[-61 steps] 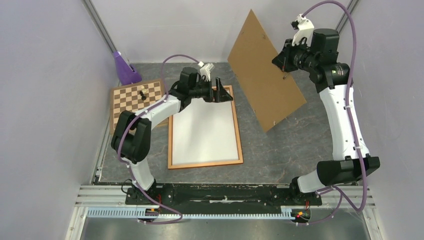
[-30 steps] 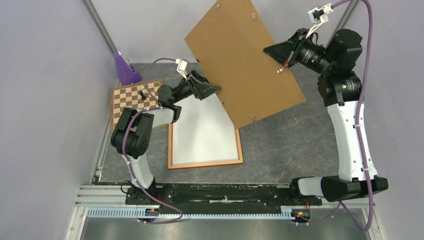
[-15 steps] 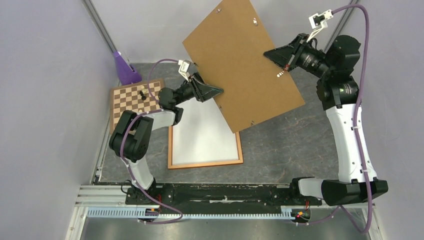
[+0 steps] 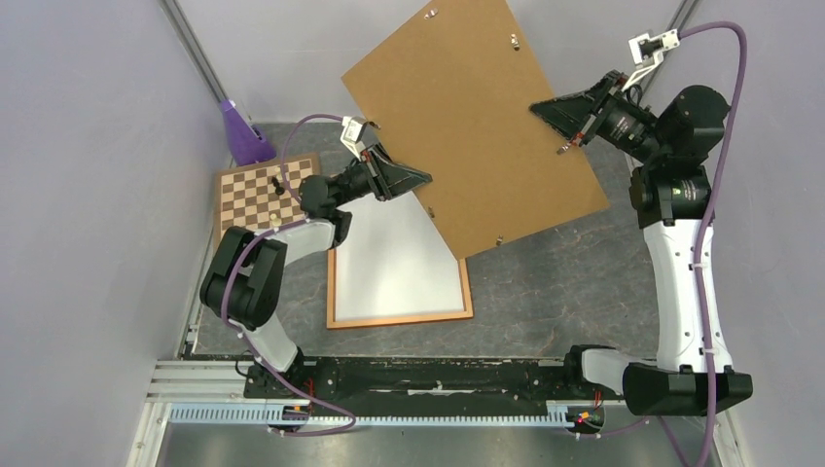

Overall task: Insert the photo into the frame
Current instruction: Pick up the photo frame item at the center of the board, then adjust the photo frame item on the photo frame.

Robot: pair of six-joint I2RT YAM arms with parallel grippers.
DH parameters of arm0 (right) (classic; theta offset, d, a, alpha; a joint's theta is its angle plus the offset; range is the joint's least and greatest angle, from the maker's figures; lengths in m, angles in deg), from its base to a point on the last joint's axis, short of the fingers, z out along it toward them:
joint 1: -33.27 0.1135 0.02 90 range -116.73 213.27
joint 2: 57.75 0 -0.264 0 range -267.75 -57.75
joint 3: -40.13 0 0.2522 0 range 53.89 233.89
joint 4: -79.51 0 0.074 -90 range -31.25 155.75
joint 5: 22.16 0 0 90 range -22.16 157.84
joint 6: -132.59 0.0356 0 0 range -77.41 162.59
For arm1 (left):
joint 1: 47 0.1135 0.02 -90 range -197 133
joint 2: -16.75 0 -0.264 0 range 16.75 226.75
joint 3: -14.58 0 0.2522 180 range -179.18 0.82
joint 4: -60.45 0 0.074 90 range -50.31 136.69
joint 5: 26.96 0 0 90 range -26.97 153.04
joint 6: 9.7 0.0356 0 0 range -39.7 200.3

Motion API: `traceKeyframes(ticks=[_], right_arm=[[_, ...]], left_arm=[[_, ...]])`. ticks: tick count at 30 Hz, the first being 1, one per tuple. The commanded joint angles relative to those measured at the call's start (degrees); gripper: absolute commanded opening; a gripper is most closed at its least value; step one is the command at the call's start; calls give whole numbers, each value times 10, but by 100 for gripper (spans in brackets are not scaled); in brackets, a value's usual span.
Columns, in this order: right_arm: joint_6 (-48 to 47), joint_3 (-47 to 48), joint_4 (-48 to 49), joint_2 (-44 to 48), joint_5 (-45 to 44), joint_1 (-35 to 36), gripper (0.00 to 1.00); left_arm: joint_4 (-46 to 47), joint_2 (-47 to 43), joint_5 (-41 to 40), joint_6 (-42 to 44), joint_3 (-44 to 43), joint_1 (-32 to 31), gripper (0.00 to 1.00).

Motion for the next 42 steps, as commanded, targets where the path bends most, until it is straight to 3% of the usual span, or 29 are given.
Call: traceKeyframes(ticks=[1, 4, 7, 10, 12, 19, 26, 28, 31, 36, 42], right_arm=[[20, -20, 73, 19, -7, -18, 0], [23, -35, 102, 24, 9, -23, 2], [21, -54, 120, 31, 18, -25, 29], [11, -69, 120, 36, 18, -27, 58], [2, -76, 114, 39, 17, -31, 70], [-50, -65, 64, 52, -6, -51, 88], [-104, -59, 13, 65, -43, -52, 90], [-111, -60, 7, 69, -50, -54, 91], [-119, -63, 4, 76, -59, -56, 91], [-131, -72, -5, 82, -67, -57, 91], [-132, -98, 1, 84, -68, -57, 91]], left_arm=[[48, -33, 17, -1, -2, 0, 21], [48, -35, 27, -10, -6, 1, 16], [48, -39, 38, -17, -12, 2, 3], [49, -47, 47, -23, -16, 2, 2], [48, -55, 51, -24, -17, 2, 2], [48, -71, 81, -47, -20, 11, 2], [-21, -94, 130, -61, -4, 49, 2], [-97, -112, 143, -28, 0, 63, 2], [-266, -151, 157, 89, 2, 75, 2], [-679, -204, 148, 372, -38, 85, 2], [-944, -200, 141, 502, -78, 108, 2]])
